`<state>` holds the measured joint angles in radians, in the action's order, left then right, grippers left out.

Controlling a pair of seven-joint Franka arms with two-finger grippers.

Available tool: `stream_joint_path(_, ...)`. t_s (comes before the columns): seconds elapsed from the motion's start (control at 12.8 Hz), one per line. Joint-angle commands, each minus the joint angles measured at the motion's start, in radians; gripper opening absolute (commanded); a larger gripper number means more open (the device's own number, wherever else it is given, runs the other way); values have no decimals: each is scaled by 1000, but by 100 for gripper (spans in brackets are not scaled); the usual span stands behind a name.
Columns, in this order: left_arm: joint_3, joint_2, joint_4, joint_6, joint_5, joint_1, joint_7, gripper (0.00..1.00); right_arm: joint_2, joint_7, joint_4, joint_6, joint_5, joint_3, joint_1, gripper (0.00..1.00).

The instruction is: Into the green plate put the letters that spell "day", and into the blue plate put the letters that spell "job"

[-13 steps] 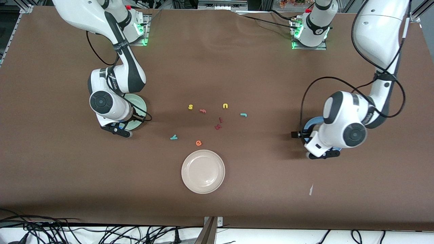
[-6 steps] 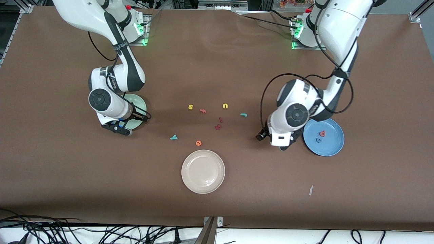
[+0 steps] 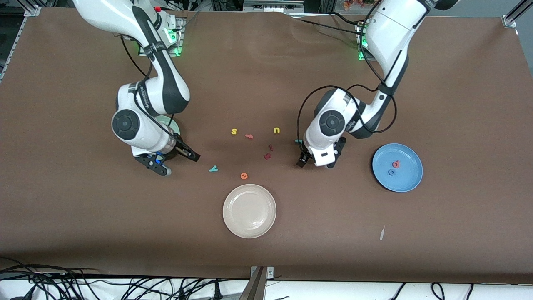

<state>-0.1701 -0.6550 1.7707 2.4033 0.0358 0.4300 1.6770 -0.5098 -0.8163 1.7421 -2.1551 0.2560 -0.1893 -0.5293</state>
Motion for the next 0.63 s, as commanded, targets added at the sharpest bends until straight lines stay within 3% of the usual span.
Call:
stream_joint_path(0.0, 11, 87, 136, 89, -78, 36, 166, 100, -113, -166, -96, -8, 14, -6, -43, 99)
stream_joint_path(0.39, 11, 101, 205, 168, -238, 72, 461, 89, -186, -330, -95, -133, 5, -7, -58, 98)
stream_joint_path(0.55, 11, 92, 222, 197, -272, 72, 492, 88, -222, -331, -95, -189, 2, -6, -79, 88)
